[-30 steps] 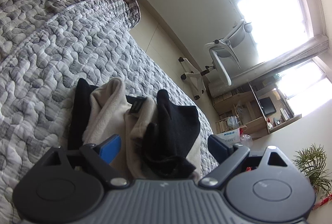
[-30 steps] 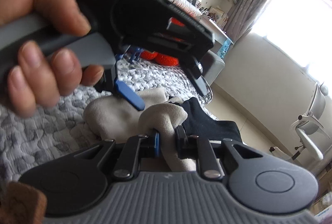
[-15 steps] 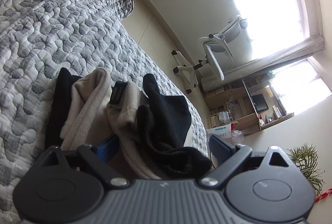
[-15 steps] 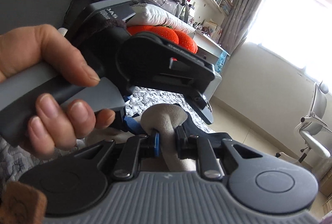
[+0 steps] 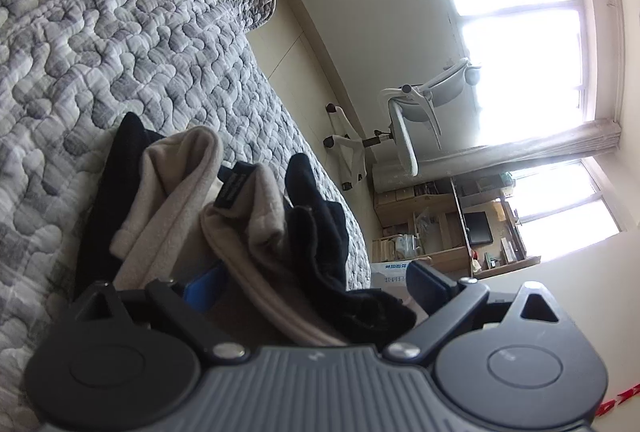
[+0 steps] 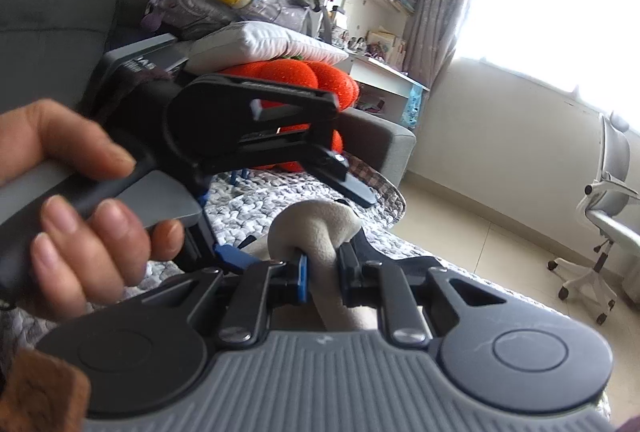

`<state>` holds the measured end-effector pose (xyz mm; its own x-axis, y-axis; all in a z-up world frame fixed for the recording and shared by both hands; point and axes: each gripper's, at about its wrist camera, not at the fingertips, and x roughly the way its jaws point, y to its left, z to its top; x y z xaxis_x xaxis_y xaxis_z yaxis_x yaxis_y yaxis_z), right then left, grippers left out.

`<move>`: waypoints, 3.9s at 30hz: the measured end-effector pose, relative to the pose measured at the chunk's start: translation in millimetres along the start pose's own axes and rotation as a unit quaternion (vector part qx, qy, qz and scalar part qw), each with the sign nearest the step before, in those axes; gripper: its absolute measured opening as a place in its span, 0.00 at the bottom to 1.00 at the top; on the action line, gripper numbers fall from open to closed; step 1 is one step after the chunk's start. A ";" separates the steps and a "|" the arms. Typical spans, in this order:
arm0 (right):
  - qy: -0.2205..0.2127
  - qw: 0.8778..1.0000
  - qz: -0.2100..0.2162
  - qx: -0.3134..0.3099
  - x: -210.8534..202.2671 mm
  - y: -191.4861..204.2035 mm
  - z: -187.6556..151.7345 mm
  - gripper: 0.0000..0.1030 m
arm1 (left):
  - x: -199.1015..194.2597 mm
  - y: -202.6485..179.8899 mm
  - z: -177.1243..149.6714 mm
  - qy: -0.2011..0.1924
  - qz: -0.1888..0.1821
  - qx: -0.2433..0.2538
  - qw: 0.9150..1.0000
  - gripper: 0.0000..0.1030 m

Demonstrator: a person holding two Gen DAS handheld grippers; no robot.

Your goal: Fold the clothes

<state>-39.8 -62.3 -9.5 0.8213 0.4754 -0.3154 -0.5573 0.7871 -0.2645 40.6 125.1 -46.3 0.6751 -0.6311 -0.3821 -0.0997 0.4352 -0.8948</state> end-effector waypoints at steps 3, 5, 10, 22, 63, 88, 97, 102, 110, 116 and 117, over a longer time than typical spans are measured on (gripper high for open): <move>0.006 1.000 0.003 -0.020 0.6 6.9 -2.5 0.17 | 4.1 -3.5 0.2 0.002 0.002 0.009 1.000 0.93; 0.009 1.000 0.004 -0.028 1.6 9.5 -3.3 0.17 | 5.6 -5.8 0.3 0.000 0.009 0.018 1.000 0.91; 0.008 0.999 -0.004 -0.051 2.7 14.6 -4.6 0.17 | 3.1 -11.7 0.8 -0.010 0.038 0.051 0.998 0.49; -0.018 0.999 0.007 -0.050 1.4 21.9 -3.2 0.17 | -21.5 -33.3 16.0 -0.061 0.053 0.151 0.985 0.19; 0.098 0.985 0.123 -0.070 1.4 4.8 -17.8 0.37 | -24.4 -11.5 11.4 -0.033 0.192 0.206 0.959 0.24; 0.185 0.970 0.151 0.052 24.0 -27.5 -23.4 0.35 | -39.3 -56.4 -16.3 -0.074 0.148 0.347 0.923 0.50; 0.140 0.974 0.160 0.085 9.1 -45.5 -14.9 0.35 | -16.2 -43.7 -18.2 -0.027 0.232 0.367 0.901 0.42; 0.137 0.973 0.139 0.125 10.1 -62.6 -14.3 0.35 | -12.1 -40.0 -18.3 -0.022 0.273 0.386 0.881 0.43; 0.198 0.965 0.124 0.118 34.0 -57.4 -27.1 0.34 | -28.0 -47.3 -21.5 -0.045 0.249 0.385 0.888 0.42; 0.200 0.963 0.129 0.128 35.9 -61.4 -28.8 0.34 | -53.7 -62.0 -40.3 -0.061 0.190 0.418 0.886 0.42; 0.200 0.962 0.130 0.129 35.7 -61.9 -28.9 0.34 | -54.3 -63.0 -44.7 -0.058 0.187 0.425 0.884 0.41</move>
<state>20.5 -105.4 -30.7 0.5159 0.5211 -0.6800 -0.6461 0.7578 0.0905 -22.4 103.2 20.5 0.7863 -0.2919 -0.5445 0.2194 0.9558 -0.1956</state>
